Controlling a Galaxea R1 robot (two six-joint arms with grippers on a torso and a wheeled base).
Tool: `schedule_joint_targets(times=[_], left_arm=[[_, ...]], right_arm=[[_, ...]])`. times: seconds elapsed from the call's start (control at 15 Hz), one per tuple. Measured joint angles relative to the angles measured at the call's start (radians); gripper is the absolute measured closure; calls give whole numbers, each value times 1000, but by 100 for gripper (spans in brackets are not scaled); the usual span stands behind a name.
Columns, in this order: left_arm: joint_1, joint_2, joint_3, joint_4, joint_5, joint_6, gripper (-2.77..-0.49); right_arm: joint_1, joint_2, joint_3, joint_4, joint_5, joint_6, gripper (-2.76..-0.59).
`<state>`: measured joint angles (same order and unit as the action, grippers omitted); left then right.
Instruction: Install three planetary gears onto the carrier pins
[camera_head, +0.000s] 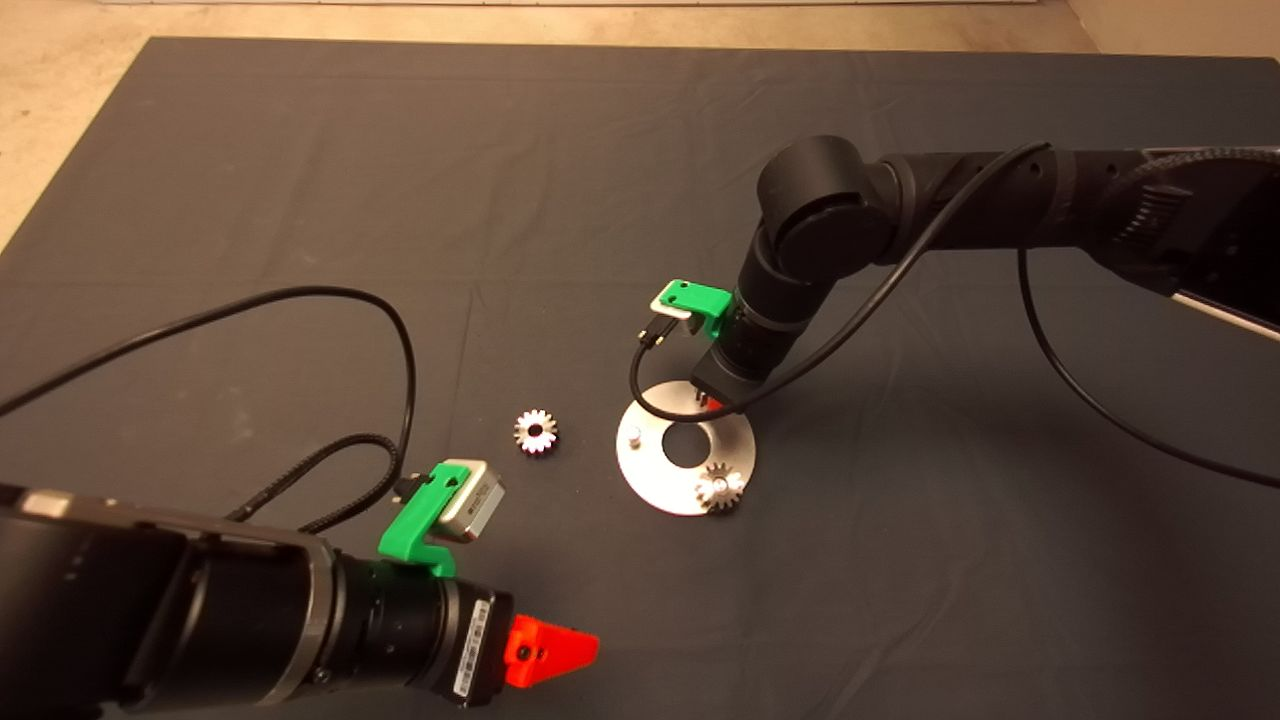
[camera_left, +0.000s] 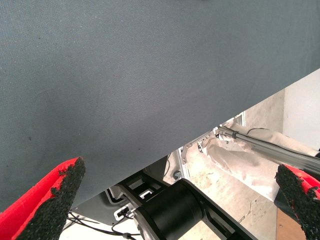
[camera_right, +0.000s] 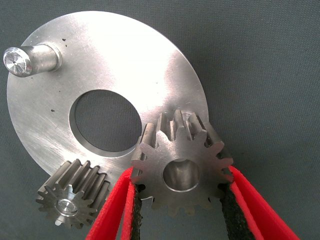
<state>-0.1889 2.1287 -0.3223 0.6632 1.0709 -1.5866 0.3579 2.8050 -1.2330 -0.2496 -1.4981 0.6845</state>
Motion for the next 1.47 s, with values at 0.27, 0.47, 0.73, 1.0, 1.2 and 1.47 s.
schedule_joint_targets(times=[0.27,0.47,0.73,1.0,1.2,1.47], left_arm=[[0,-10,0,0,-3,0,-276],[0,-10,0,0,-5,0,-276],[0,-17,0,0,-6,0,-276],[0,-18,0,0,-6,0,-276],[0,-25,0,0,-11,0,-276],[0,-35,0,0,-22,0,-276]], right_arm=[[-1,-16,23,-1,-3,0,-94],[-6,-18,31,-13,-7,0,-94],[-7,-18,32,-21,-6,0,-94],[-12,-18,32,-41,-7,0,-94],[-12,-17,32,-46,-7,0,-94],[-12,-10,18,-47,-5,0,-94]])
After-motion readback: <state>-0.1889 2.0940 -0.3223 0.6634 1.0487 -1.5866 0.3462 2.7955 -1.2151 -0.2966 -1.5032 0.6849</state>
